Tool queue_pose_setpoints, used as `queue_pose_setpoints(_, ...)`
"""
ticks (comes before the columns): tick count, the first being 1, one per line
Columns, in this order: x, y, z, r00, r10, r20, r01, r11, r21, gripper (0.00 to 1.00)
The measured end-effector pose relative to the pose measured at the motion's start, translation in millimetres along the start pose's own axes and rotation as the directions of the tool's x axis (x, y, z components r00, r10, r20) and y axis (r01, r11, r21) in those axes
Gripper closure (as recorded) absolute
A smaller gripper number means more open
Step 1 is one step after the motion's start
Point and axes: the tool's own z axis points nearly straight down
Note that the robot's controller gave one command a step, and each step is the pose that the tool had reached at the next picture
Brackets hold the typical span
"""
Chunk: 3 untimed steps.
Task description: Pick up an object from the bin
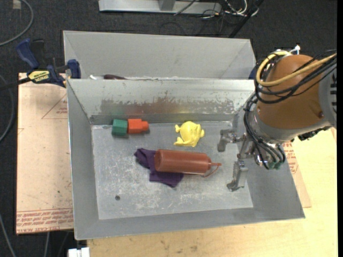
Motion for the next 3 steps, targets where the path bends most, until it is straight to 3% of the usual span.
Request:
queue_pose_setpoints(1,-1.3,0.1,-4.3,1.0,-0.002,0.008,0.002,1.0,0.001,0.0)
queue_pose_setpoints(2,0.6,41.4,16.0,1.0,0.0,0.006,0.0,1.0,0.001,0.0)
queue_pose_setpoints(3,-14.1,79.7,49.1,1.0,-0.024,0.009,0.024,1.0,-0.001,0.0)
